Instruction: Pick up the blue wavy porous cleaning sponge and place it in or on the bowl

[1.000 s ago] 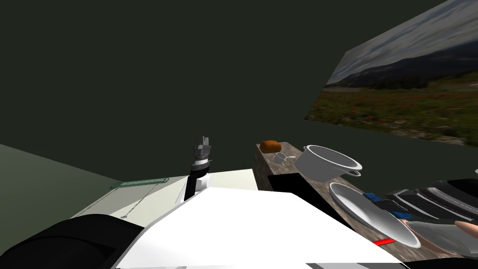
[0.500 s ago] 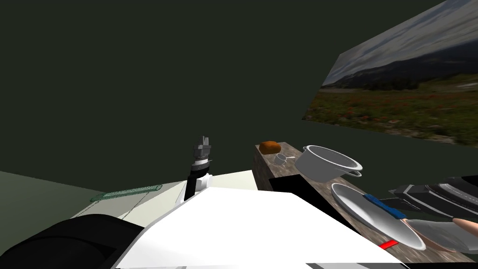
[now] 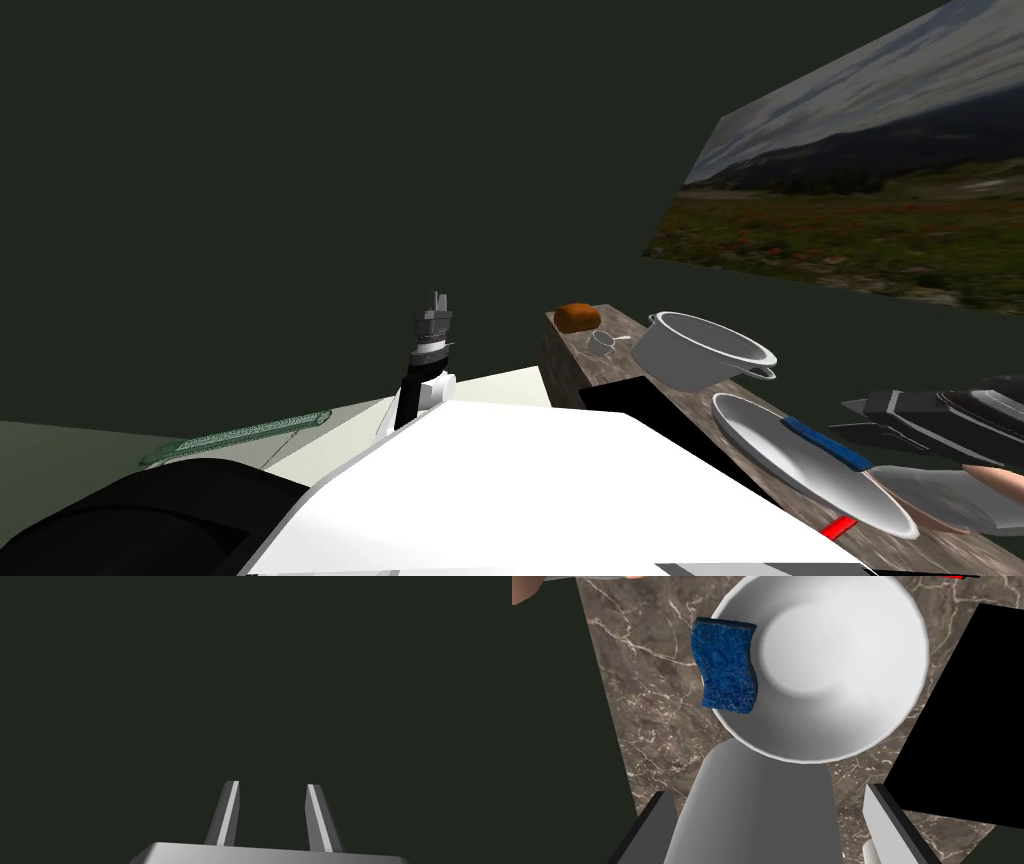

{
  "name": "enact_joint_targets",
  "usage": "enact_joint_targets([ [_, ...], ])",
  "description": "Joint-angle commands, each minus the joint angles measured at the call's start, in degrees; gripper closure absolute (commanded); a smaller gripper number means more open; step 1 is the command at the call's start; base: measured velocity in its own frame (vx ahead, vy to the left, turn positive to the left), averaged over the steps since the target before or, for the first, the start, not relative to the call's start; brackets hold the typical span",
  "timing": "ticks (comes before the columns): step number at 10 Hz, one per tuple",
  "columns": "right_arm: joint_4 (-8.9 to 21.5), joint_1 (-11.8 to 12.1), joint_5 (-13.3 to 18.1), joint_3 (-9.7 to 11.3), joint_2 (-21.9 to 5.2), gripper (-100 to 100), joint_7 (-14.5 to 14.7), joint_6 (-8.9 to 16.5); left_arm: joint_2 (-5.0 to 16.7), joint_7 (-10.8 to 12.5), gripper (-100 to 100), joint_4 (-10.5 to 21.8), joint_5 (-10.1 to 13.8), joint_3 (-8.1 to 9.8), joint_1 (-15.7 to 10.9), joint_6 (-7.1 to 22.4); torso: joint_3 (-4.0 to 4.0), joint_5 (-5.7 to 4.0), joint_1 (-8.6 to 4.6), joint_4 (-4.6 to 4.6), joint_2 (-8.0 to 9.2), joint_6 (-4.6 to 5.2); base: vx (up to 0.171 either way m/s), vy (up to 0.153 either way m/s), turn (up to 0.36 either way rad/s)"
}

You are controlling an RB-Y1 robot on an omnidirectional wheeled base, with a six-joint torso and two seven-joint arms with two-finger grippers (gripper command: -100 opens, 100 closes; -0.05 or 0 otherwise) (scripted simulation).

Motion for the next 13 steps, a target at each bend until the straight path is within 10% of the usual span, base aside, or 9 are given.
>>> enact_joint_targets([
  [1, 1.10, -0.90, 1.76, -0.06, 0.20, -100, 0.12, -0.80, 0.00, 0.00, 0, 0.00, 0.00, 0.00, 0.00, 0.00, 0.00, 0.00, 0.00, 0.00, 0.00, 0.00, 0.031, 0.018, -0.007],
  [13, 19.88, -19.12, 21.23, -2.40, 9.92, -100, 6.42, -17.14, 0.00, 0.00, 0, 0.00, 0.00, 0.00, -0.01, 0.00, 0.02, 0.01, -0.01, 0.00, 0.05, -0.04, 0.060, 0.031, -0.077],
])
